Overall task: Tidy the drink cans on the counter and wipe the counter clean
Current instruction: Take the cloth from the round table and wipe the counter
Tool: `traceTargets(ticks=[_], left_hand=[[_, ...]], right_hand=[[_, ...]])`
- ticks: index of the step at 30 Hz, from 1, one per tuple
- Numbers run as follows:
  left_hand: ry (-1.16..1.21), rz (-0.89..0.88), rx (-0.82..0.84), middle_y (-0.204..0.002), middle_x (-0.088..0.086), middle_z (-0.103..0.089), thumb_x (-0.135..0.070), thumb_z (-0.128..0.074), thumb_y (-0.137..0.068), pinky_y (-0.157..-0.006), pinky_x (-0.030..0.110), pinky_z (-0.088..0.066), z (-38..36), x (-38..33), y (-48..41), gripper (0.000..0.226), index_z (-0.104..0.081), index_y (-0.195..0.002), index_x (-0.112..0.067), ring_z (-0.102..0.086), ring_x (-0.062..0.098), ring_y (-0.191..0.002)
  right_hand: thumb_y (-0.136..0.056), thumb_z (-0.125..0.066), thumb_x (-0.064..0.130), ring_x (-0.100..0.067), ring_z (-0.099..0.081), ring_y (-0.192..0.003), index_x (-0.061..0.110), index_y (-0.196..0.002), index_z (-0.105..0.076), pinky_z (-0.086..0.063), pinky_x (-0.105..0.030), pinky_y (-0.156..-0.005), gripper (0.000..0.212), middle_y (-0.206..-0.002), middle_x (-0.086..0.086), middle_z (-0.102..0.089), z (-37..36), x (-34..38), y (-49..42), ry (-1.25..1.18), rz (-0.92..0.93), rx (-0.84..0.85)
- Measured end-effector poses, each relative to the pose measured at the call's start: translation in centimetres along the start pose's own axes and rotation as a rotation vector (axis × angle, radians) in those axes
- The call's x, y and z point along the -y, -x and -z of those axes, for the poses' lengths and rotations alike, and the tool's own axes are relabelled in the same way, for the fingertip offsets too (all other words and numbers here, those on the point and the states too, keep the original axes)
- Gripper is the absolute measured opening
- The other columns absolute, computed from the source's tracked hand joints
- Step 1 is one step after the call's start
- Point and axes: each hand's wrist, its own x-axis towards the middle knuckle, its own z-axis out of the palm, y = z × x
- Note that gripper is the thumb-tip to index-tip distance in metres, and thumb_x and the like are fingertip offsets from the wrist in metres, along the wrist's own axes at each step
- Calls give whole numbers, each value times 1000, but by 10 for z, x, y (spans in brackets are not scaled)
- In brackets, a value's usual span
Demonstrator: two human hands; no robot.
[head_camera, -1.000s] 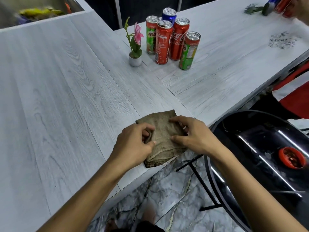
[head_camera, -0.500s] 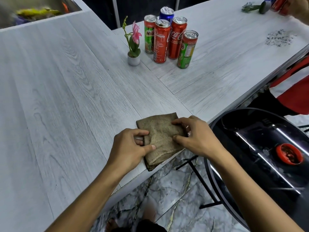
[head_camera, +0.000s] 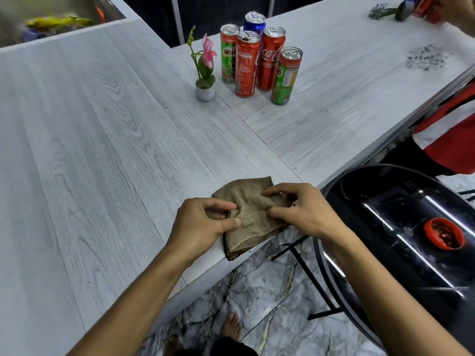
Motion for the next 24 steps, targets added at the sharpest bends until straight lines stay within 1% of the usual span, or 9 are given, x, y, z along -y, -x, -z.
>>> traceTargets(ticks=[2, 4, 6, 9, 11, 13, 17, 21, 24], left_hand=[[96, 10, 13, -92, -4, -81, -12, -96, -66, -84, 27, -61, 1, 1, 2, 31, -84, -92, -23, -77, 13, -92], [185, 21, 18, -91, -1, -81, -9, -96, -64, -79, 23, -60, 1, 0, 3, 32, -84, -92, -19, -78, 15, -92], [231, 42, 25, -90, 1, -81, -9, -96, -62, -76, 21, -60, 2, -1, 4, 32, -84, -91, -17, -78, 17, -90], [221, 67, 59, -90, 3, -81, -10, -96, -63, -81, 32, -64, 2, -3, 7, 29, -84, -88, -16, -79, 19, -89], [212, 71, 66, -88, 4, -81, -9, -95, -63, -82, 33, -64, 0, -3, 11, 27, -84, -87, -15, -79, 19, -88], [209, 61, 62, -87, 5, -81, -8, -95, -64, -81, 30, -64, -2, -3, 15, 25, -83, -86, -15, -79, 19, -87], [206, 1, 73, -87, 4, -81, -12, -94, -66, -75, 21, -61, -6, -5, 24, 23, -84, -85, -19, -79, 17, -86], [219, -60, 98, -86, 1, -81, -13, -93, -69, -71, 14, -57, -11, -13, 32, 21, -83, -86, -19, -79, 11, -85], [254, -79, 124, -84, 2, -81, -8, -90, -72, -67, 11, -56, -19, -19, 36, 19, -83, -88, -16, -78, 8, -82]], right_hand=[[-77, -81, 24, -2, -63, -68, 41, -99, -78, -49, -16, -60, 28, -81, 9, -70, 0, -2, 2, -59, -4, -13], [-77, -80, 27, -12, -68, -73, 42, -96, -78, -56, -30, -67, 25, -83, 4, -73, 0, -4, 5, -99, -16, -32], [-74, -79, 30, -18, -70, -78, 41, -92, -78, -59, -37, -72, 22, -83, 3, -75, 0, -5, 8, -146, -30, -52], [-66, -74, 36, -17, -70, -80, 40, -89, -79, -60, -39, -73, 23, -84, 4, -75, 1, -7, 13, -169, -46, -64], [-65, -73, 37, -14, -68, -76, 38, -88, -79, -59, -38, -71, 24, -82, 5, -74, 1, -9, 17, -169, -45, -61], [-65, -73, 35, -9, -66, -72, 36, -89, -79, -56, -35, -69, 24, -82, 6, -75, 2, -10, 23, -178, -42, -69], [-69, -73, 27, -5, -71, -81, 33, -91, -80, -57, -29, -71, 24, -93, 10, -77, 5, -12, 40, -248, -29, -106], [-71, -72, 23, -19, -74, -88, 28, -93, -80, -62, -47, -82, 24, -94, 4, -78, 12, -15, 60, -306, -13, -172], [-72, -71, 20, -21, -74, -87, 28, -91, -80, -62, -46, -80, 22, -91, 3, -77, 15, -19, 77, -336, -5, -234]])
